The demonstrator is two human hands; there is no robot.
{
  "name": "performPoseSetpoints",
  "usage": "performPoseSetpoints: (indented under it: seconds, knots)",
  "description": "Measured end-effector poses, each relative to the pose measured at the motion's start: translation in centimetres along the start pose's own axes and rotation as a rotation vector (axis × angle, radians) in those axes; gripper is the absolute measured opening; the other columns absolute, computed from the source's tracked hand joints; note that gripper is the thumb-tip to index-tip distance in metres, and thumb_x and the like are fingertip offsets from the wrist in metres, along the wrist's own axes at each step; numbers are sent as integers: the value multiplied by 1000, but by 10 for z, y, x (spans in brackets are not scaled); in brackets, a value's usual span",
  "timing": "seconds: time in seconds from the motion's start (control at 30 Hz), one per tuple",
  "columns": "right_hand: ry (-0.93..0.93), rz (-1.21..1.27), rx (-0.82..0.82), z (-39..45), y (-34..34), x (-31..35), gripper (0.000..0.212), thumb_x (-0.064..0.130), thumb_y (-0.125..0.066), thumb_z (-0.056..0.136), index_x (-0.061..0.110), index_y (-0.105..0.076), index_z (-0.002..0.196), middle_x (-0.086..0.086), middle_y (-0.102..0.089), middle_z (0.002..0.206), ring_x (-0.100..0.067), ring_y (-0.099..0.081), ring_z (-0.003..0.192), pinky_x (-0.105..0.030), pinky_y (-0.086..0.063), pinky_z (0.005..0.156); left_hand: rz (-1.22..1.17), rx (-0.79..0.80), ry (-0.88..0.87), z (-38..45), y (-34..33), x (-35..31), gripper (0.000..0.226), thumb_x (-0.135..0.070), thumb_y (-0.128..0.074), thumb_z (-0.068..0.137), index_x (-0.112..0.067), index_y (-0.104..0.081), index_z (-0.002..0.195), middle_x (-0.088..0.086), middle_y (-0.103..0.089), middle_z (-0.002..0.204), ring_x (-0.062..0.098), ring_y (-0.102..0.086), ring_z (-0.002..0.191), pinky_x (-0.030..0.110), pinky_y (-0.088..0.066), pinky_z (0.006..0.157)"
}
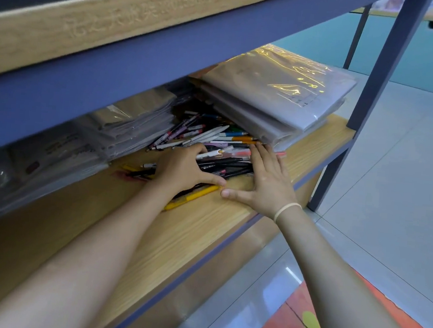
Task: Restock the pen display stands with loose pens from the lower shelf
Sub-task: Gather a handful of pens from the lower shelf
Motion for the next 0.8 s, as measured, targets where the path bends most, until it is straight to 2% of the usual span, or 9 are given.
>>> performPoseSetpoints:
  seconds: [0.13,0.2,0.3,0.43,0.57,0.63,0.7,0.73,0.8]
  knots:
    - [-6,-9,8,0,0,0,143,106,-16,48,15,-2,159,-4,-2,167,-19,7,153,-40,6,123,8,-43,24,0,12,-5,97,-86,-72,50,-29,-61,128,-2,-70,121,22,-64,109,35,-53,80]
    - [-9,-16,17,0,-1,0,145,106,-13,47,14,-1,159,-4,0,167,-19,8,153,-41,5,124,13,-56,37,-3,20,-7,95,-85,-72,54,-28,-62,129,-1,-70,120,22,-65,109,34,-54,79]
    - [-12,-35,27,0,-1,0,145,106,-11,47,14,0,158,-4,2,167,-18,10,152,-40,8,123,20,-104,59,-8,38,-9,78,-82,-70,62,-25,-65,115,-2,-73,105,20,-68,91,30,-51,67]
    - [-17,-47,35,1,0,2,146,106,-12,47,14,2,158,-4,5,166,-18,13,152,-40,8,123,-99,-104,161,-16,61,-5,59,-80,-72,64,-26,-60,84,-5,-69,87,15,-62,74,27,-44,57]
    - [-11,-55,4,1,4,6,143,104,-20,51,10,-2,158,-7,0,166,-20,9,153,-42,7,123,-287,4,173,-19,64,-10,48,-70,-79,65,-29,-63,82,-10,-64,81,6,-59,72,24,-44,57]
    - [18,-64,-77,-1,8,16,137,101,-18,58,7,-11,157,-12,-12,165,-26,-1,153,-43,3,122,-377,65,187,-20,66,-15,50,-71,-80,64,-29,-62,86,-13,-62,84,5,-58,76,22,-44,61]
    - [5,6,-157,-9,17,26,120,92,-23,72,6,-20,155,-14,-21,162,-29,-9,152,-44,-3,124,-473,113,194,-24,68,-26,76,-78,-78,53,-24,-69,106,-9,-70,100,11,-64,92,28,-53,77]
    - [-26,75,-169,-17,20,30,110,86,-29,79,5,-24,154,-14,-24,161,-29,-13,152,-45,-7,124,-529,136,217,-31,69,-32,77,-76,-80,53,-26,-70,110,-10,-71,103,10,-65,94,28,-53,80]
    - [-114,263,-175,-38,30,34,92,71,-38,88,3,-35,150,-15,-33,157,-29,-23,149,-45,-15,123,-665,229,265,-52,64,-50,44,-58,-86,65,-29,-70,95,-18,-68,83,-1,-61,74,18,-46,62]
Point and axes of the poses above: each hand's wrist, its own z-axis towards the middle knuckle, its own y-axis out of the back of the hand, x = y × z, the point moved 4 cm from there along z, towards the middle knuckle
